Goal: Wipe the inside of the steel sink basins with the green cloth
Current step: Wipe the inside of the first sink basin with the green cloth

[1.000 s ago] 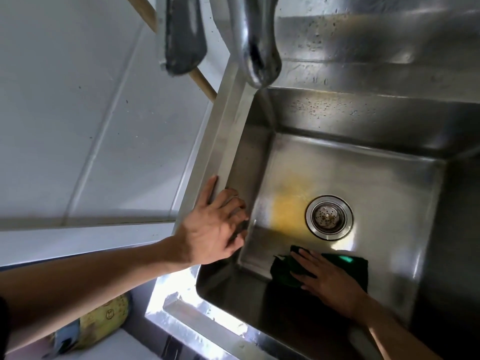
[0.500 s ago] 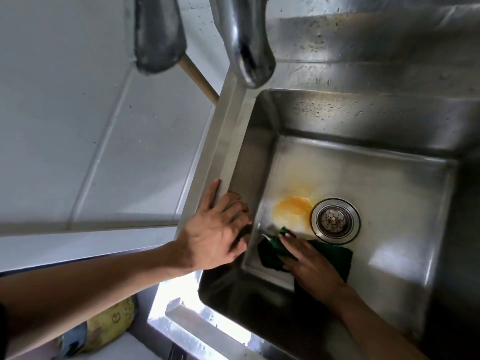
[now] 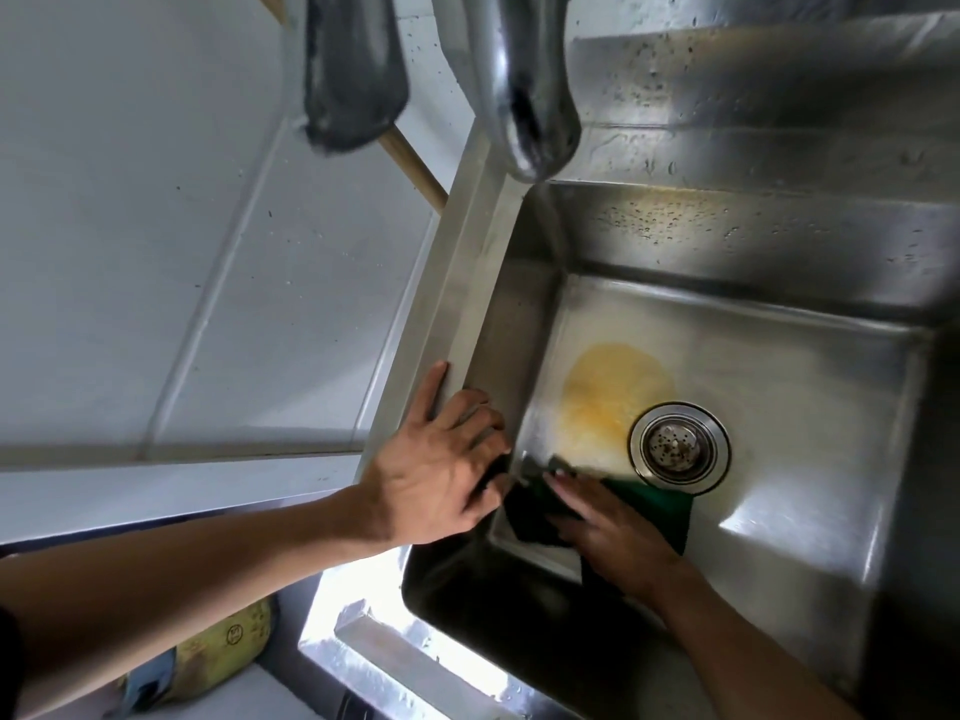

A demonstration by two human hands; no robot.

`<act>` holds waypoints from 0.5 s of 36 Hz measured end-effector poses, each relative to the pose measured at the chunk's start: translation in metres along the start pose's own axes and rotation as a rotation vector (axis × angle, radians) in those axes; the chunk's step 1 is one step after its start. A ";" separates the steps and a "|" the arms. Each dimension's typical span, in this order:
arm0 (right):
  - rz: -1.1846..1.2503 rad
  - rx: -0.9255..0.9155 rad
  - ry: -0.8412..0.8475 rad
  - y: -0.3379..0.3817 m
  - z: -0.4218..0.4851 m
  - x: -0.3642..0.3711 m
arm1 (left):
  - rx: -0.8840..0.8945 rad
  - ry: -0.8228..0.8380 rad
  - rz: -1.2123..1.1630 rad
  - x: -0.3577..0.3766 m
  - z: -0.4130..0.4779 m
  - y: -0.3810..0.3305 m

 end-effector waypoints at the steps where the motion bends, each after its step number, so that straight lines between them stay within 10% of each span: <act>1: 0.015 -0.027 0.073 0.003 -0.008 0.003 | 0.000 0.003 0.002 0.000 0.000 0.000; 6: 0.040 -0.006 0.275 0.000 -0.025 0.003 | 0.001 0.049 0.021 0.001 -0.001 0.001; 13: 0.005 0.246 -0.105 -0.021 0.022 -0.005 | -0.003 0.023 0.011 -0.002 0.000 0.000; 18: 0.110 0.222 -0.048 -0.003 0.004 0.006 | 0.006 -0.023 -0.001 -0.003 0.001 -0.001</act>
Point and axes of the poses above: each hand's wrist, its own z-axis towards the middle knuckle, its own x-axis out of the palm, y = z × x, the point moved 4 cm from there along z, towards the middle knuckle, and after that the axes turned 13 degrees about -y, right-handed, at the moved point
